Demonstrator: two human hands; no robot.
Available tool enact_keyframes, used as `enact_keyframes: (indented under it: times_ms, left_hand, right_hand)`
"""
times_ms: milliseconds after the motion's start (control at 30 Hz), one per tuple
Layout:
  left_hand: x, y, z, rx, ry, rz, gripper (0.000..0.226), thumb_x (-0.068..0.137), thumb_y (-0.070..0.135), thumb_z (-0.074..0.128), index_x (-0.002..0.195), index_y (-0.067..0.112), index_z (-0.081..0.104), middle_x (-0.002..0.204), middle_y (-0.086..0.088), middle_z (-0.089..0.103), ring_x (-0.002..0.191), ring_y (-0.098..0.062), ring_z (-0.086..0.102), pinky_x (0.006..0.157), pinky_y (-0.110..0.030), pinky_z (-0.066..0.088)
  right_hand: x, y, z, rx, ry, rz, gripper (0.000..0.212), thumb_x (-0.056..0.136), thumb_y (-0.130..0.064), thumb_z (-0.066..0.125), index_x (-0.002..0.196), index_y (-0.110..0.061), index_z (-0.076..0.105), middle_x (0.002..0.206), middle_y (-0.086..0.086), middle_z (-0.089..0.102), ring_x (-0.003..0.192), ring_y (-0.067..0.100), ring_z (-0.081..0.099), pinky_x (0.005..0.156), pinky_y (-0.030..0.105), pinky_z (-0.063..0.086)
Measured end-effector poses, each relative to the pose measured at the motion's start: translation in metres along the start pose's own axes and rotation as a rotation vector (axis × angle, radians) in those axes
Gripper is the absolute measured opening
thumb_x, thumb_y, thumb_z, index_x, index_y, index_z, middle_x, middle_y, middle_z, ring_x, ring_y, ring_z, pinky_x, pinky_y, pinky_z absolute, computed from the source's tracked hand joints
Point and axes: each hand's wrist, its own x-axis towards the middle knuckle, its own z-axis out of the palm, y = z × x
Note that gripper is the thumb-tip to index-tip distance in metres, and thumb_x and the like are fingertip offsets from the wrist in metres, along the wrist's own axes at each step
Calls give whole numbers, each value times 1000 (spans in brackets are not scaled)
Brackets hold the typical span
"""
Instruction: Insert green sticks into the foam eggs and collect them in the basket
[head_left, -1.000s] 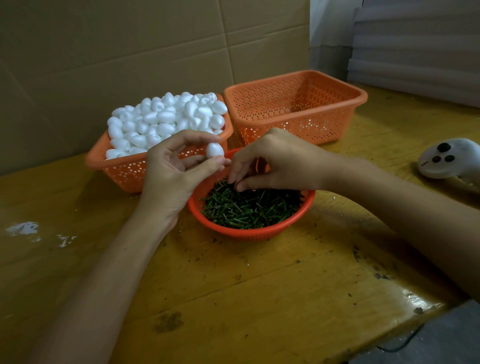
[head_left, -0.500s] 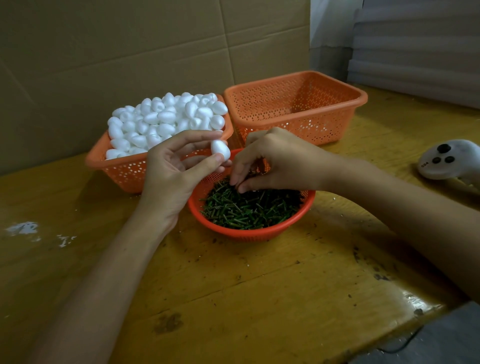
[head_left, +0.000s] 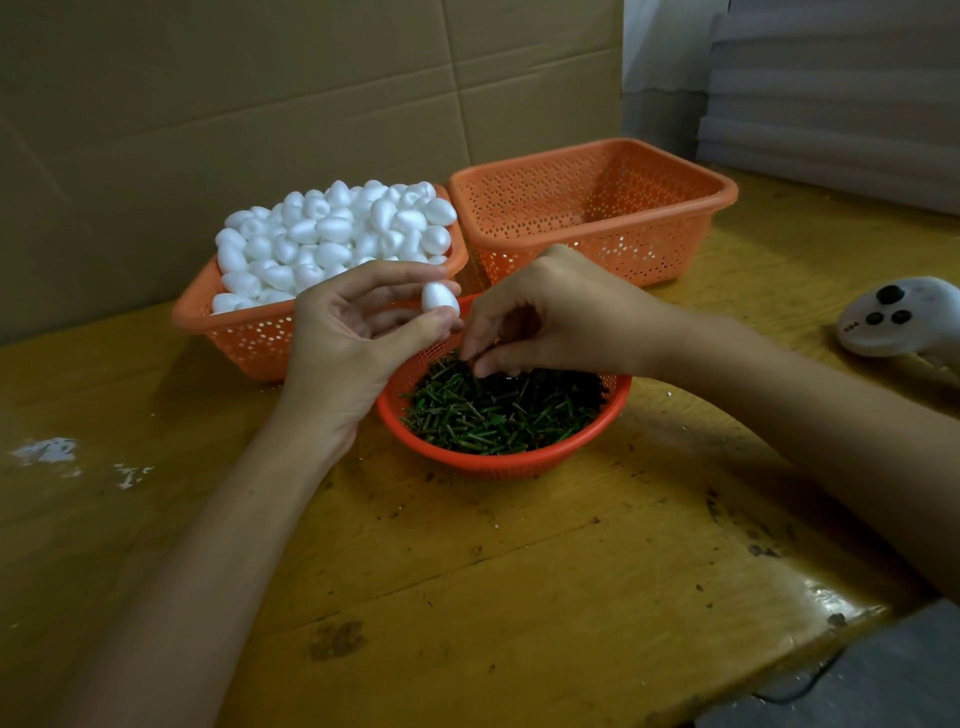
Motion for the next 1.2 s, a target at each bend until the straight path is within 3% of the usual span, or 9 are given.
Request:
enact_keyframes:
  times_ms: [133, 300, 567, 1000, 1200]
  left_hand:
    - [0, 0, -1, -31, -10, -14, 26, 90, 0, 78, 110, 15, 76, 109, -11, 80, 93, -30, 79, 84, -30, 63]
    - [1, 1, -1, -39, -20, -27, 25, 93, -3, 71, 112, 13, 74, 109, -11, 80, 95, -29, 79, 82, -28, 63]
    - [1, 2, 0, -47, -11, -36, 21, 93, -2, 69, 108, 12, 74, 107, -11, 80, 94, -31, 79, 81, -27, 62]
    - [0, 5, 1, -11, -10, -17, 29, 86, 2, 82, 112, 15, 76, 115, -10, 78, 95, -32, 79, 87, -33, 62]
    - [-1, 8, 4, -13, -11, -29, 47, 80, 3, 86, 123, 16, 70, 113, -10, 79, 104, -31, 78, 92, -35, 61]
  right_hand:
    - [0, 0, 0, 53, 0, 33, 20, 82, -23, 89, 98, -16, 79, 85, -9, 79, 67, 0, 73, 76, 23, 59]
    - [0, 2, 1, 114, 24, 69, 23, 81, -23, 89, 98, -13, 77, 83, -6, 79, 61, 5, 74, 65, 14, 55]
    - [1, -1, -1, -31, 25, 29, 19, 82, -32, 88, 97, -23, 80, 89, -13, 78, 86, -2, 72, 85, 31, 55]
    - [0, 0, 0, -46, 17, 12, 16, 84, -32, 86, 97, -25, 81, 92, -14, 78, 91, -2, 72, 88, 35, 55]
    - [1, 1, 0, -51, 5, -6, 13, 85, -32, 85, 96, -27, 82, 91, -13, 78, 90, -2, 71, 86, 36, 55]
